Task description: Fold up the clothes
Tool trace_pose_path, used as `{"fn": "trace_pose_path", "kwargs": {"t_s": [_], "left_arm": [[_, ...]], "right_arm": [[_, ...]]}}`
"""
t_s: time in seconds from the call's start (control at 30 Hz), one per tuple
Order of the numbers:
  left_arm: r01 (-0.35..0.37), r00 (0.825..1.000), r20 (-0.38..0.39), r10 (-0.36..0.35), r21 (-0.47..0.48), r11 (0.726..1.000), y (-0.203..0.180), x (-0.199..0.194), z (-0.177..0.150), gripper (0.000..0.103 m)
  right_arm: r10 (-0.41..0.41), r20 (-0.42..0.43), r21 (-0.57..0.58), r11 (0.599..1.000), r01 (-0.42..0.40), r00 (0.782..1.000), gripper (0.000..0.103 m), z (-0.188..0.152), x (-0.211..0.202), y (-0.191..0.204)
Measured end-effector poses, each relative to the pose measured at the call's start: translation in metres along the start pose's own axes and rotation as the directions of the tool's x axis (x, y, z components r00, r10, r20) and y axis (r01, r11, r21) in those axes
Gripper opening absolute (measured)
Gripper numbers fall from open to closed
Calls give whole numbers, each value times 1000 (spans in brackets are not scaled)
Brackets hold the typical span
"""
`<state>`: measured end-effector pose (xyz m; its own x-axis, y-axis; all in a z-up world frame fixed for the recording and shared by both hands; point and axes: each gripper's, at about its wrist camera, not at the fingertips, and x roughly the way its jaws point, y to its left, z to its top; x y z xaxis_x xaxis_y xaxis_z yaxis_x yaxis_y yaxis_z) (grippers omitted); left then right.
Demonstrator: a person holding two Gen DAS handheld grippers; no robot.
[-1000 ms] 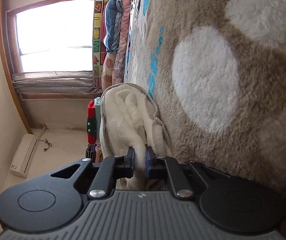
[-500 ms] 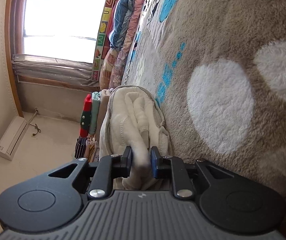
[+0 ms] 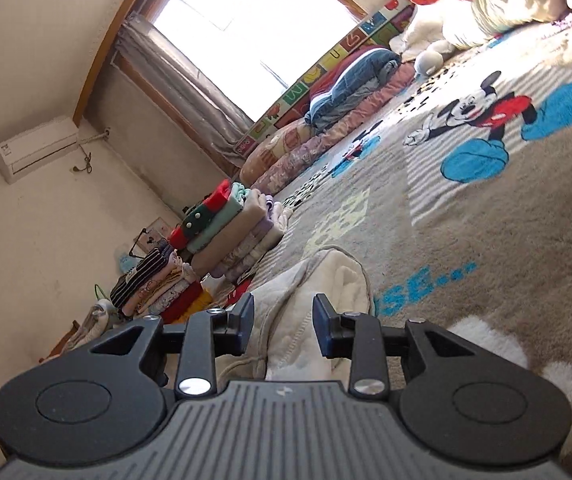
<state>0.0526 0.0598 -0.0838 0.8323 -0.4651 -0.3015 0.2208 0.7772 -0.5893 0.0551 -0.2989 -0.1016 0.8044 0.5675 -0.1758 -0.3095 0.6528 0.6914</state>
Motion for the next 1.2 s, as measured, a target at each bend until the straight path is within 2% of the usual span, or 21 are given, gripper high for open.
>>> {"fn": "trace_pose_path", "kwargs": {"t_s": [0.13, 0.2, 0.33, 0.4, 0.57, 0.63, 0.67, 0.73, 0.8, 0.87, 1.07, 1.2], "left_arm": [[-9, 1000, 17, 7, 138, 990, -14, 18, 3, 41], [-34, 999, 3, 34, 193, 981, -16, 35, 2, 41], [-78, 996, -21, 89, 302, 950, -19, 68, -1, 41], [-126, 987, -46, 154, 370, 920, -19, 79, -5, 36], [-140, 977, -73, 201, 490, 860, -19, 90, -19, 35], [-173, 968, -52, 247, 575, 800, -26, 98, -31, 34], [-187, 964, -43, 264, 599, 778, -29, 101, -35, 34], [-212, 956, -27, 291, 622, 754, -32, 107, -41, 34], [-220, 954, -21, 298, 629, 746, -30, 111, -41, 34], [-223, 954, -22, 300, 617, 755, -28, 112, -40, 35], [-232, 954, 3, 299, 639, 733, -34, 103, -43, 35], [-269, 953, 69, 295, 644, 716, -53, 72, -37, 35]], "right_arm": [[13, -8, -170, 985, -14, 1000, 34, 19, 30, 19], [25, -17, -207, 978, -28, 1000, 34, 23, 44, 20], [-39, -93, -286, 958, 11, 995, 34, 10, 71, 14], [-69, -121, -255, 966, 36, 990, 34, 2, 76, 7], [-104, -139, -344, 938, 51, 985, 33, -15, 82, 9], [-115, -132, -377, 924, 58, 985, 32, -20, 85, 9], [-122, -128, -389, 919, 63, 984, 32, -21, 87, 9], [-131, -122, -407, 910, 71, 984, 32, -23, 89, 9], [-131, -119, -408, 910, 71, 984, 31, -24, 89, 8], [-126, -118, -398, 915, 69, 985, 30, -24, 88, 6], [-122, -135, -376, 924, 63, 983, 30, -20, 84, 7], [-140, -76, -459, 884, 90, 987, 34, -21, 66, 33]]}}
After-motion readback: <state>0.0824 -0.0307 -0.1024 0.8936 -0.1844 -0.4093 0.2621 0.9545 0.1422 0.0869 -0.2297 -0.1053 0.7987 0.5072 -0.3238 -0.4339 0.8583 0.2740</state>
